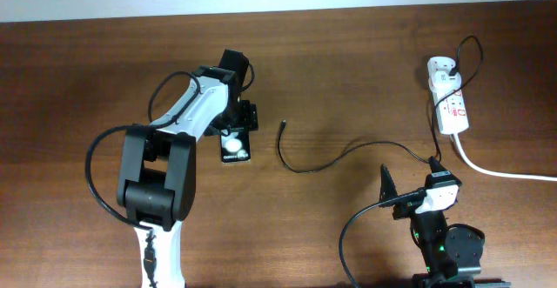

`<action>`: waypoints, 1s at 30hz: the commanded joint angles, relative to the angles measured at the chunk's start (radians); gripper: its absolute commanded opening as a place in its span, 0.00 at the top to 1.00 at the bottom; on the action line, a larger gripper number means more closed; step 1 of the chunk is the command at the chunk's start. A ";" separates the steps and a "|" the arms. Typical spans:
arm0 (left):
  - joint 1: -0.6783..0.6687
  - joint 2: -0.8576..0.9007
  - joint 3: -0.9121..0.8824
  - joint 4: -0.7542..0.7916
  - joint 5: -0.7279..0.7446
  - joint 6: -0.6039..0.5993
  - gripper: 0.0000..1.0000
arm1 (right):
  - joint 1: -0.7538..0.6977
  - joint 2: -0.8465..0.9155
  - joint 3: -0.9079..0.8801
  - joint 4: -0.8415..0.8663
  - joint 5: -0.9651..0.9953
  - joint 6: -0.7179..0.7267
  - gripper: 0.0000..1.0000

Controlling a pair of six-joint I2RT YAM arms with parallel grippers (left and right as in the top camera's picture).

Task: Plug charger to phone and switch on socket
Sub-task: 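Reach the left gripper down over the black phone and grasp it, then lift the phone with the left gripper and tilt it upright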

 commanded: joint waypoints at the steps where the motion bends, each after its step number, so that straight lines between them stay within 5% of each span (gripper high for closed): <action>1: -0.005 0.029 -0.037 0.003 0.014 -0.014 0.27 | 0.005 -0.007 -0.007 -0.002 -0.007 -0.006 0.01; 30: -0.004 0.028 0.278 -0.231 0.062 -0.013 0.30 | 0.005 -0.007 -0.007 -0.002 -0.007 -0.006 0.01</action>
